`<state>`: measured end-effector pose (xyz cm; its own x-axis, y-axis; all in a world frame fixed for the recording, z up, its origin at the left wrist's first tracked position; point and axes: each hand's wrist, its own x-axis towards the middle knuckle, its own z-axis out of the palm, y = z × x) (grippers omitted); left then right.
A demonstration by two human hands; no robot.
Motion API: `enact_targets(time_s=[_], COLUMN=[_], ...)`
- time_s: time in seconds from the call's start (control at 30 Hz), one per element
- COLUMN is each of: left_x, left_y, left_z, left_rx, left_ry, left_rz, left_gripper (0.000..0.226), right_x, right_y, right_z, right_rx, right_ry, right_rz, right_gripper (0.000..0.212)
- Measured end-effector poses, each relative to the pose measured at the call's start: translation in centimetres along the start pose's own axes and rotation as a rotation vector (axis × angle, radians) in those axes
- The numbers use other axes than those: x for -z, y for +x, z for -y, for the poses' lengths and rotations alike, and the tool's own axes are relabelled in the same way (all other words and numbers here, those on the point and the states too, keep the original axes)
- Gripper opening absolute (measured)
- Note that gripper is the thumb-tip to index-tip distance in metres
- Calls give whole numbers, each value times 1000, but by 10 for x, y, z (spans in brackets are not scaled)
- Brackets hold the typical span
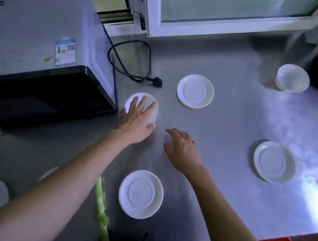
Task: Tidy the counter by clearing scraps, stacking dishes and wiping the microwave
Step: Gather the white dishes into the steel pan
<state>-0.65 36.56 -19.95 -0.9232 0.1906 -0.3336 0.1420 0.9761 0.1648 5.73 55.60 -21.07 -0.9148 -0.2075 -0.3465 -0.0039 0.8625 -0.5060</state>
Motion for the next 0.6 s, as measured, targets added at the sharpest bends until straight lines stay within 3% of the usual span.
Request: enact_targets(time_s=[0.4,0.6], left_x=[-5,-7], left_y=[38,39], left_z=[1,-2], left_rx=[184,215], left_ry=[-51,-146], left_rz=[166,54], left_gripper=[97,103], right_x=[18,23], right_y=[36,38], right_z=[-16,-16], right_rx=[79,84], right_ry=[43,3], right_rz=[32,35], right_gripper=[46,44])
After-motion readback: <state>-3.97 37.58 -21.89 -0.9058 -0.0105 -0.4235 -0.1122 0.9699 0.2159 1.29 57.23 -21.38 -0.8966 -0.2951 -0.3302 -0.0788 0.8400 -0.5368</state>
